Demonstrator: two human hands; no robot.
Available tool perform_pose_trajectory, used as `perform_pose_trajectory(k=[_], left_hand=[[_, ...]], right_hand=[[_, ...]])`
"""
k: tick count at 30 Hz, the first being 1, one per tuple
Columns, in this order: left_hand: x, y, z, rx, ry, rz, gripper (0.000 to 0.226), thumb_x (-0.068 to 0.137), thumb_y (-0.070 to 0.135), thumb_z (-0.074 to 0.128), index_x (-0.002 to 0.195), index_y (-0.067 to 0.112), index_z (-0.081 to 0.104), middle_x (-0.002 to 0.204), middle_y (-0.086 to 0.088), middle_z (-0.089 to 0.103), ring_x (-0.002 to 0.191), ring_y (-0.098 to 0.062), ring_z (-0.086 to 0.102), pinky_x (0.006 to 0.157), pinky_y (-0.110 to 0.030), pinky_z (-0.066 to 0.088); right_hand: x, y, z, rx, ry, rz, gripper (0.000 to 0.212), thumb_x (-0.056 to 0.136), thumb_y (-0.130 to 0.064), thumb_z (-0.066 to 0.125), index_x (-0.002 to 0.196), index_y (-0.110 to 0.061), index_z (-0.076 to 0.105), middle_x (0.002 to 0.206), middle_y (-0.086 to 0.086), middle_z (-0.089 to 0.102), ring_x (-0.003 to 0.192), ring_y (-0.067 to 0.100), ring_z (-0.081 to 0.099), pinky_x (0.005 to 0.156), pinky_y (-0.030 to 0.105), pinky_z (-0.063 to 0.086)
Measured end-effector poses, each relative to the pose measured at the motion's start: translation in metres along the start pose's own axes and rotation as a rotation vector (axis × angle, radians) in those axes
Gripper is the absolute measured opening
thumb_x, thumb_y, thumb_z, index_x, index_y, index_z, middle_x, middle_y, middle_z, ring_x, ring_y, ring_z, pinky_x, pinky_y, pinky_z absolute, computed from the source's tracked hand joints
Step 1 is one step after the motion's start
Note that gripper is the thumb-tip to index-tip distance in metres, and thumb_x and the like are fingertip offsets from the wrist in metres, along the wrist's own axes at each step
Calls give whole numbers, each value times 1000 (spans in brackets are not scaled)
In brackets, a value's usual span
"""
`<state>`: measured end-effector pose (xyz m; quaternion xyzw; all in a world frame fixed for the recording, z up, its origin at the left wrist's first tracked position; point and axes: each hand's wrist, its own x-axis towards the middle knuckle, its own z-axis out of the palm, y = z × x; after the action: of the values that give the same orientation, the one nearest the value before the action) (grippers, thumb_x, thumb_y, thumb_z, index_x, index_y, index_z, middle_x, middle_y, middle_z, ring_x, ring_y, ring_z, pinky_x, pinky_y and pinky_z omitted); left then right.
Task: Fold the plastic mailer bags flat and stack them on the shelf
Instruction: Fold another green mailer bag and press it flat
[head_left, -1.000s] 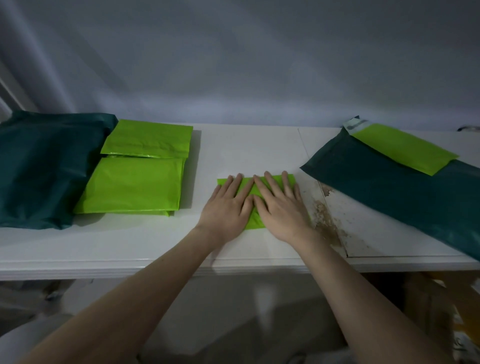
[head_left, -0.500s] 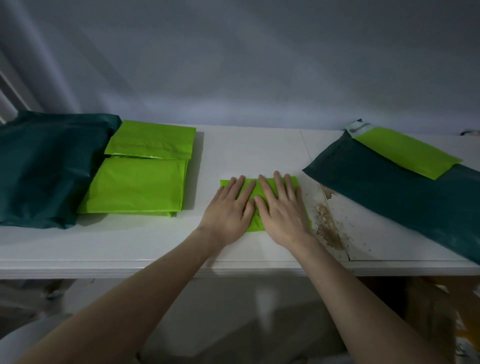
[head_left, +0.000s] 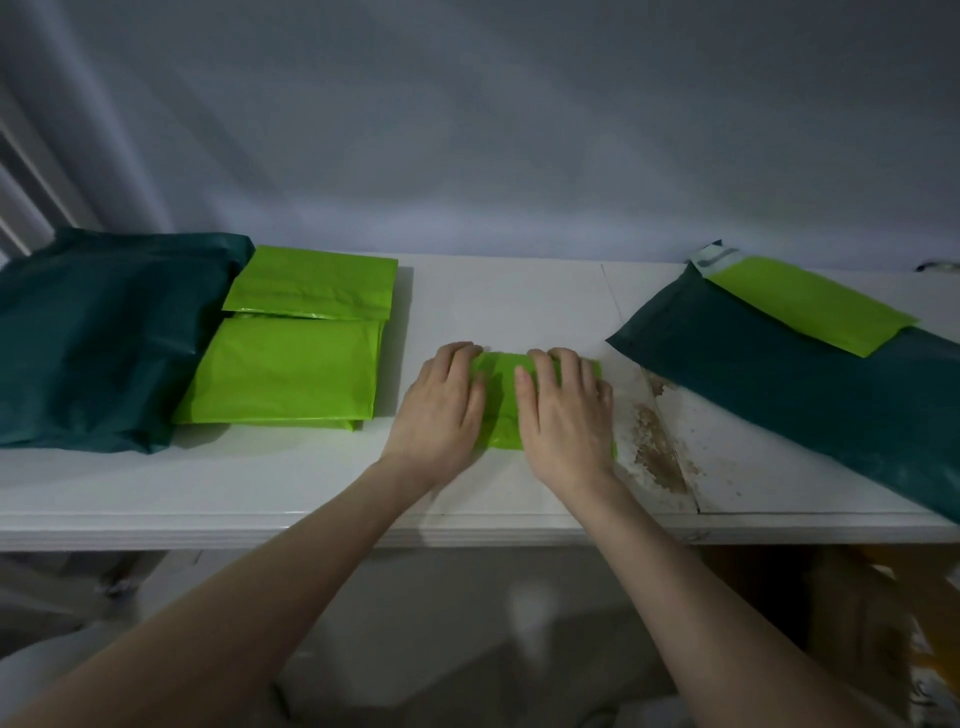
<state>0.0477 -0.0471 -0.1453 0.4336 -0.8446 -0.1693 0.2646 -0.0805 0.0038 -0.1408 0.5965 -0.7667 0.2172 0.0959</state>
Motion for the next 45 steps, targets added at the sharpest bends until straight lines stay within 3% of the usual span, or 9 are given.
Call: perform_pose_trajectory(k=[7,18,21,24,27,30,35,41,45], left_hand=[[-28,-9,-20,191,-144,116,53,72,24,34,115,3,58,106,-14,58,90,-35,58,74,-45,52],[-59,2,-7,529,-151,212,51,79,34,37,116,9,63,101,-4,65,84,-23,64,65,-29,51],[-61,5,-3,587,-184,168,55,80,35,34,119,8,63,105,-4,68,91,-22,66,73,-32,52],[-58,12,-2,582,-186,71,62,83,39,23,129,12,55,120,-7,64,110,-26,61,93,-43,47],[-51,17,3,564,-255,1,65,89,44,5,149,20,16,153,-5,28,141,-28,25,113,-46,19],[-44,24,7,577,-252,-26,57,99,39,17,150,20,1,157,-7,13,144,-26,13,115,-45,11],[-34,39,16,581,-204,-44,56,99,41,20,150,22,6,148,-21,28,136,-33,25,109,-44,20],[-27,53,18,721,-284,-76,59,98,46,14,150,20,4,147,-33,22,139,-50,8,113,-54,3],[-27,52,18,722,-285,-83,60,98,48,15,150,19,7,148,-33,22,140,-47,8,112,-55,3]], right_hand=[[-17,-8,-9,22,-128,-179,49,88,-32,23,109,-11,62,102,7,59,94,27,53,76,39,45],[-54,-29,-13,-207,-229,-158,51,78,-34,32,106,-15,70,93,-5,64,83,22,59,61,31,48],[-51,-25,-13,-208,-254,-180,53,81,-33,30,115,-14,66,99,-5,65,89,22,60,64,33,50],[-47,-19,-12,-127,-285,-207,46,92,-27,37,133,-11,50,125,-2,57,111,23,52,84,37,48],[-41,-13,-11,-58,-305,-189,47,99,-26,34,144,-12,34,143,0,40,128,22,37,102,35,36],[-37,-12,-11,-38,-316,-128,49,98,-25,34,146,-15,28,144,5,33,131,23,30,103,35,33],[-34,-4,-17,-72,-277,23,46,95,-26,37,140,-21,36,139,6,37,123,28,34,97,37,35],[-34,9,-26,-93,-327,111,46,96,-29,35,141,-19,34,138,8,39,122,31,38,91,40,40],[-36,6,-29,-99,-368,125,48,96,-29,37,141,-14,32,137,11,40,122,32,40,92,40,40]])
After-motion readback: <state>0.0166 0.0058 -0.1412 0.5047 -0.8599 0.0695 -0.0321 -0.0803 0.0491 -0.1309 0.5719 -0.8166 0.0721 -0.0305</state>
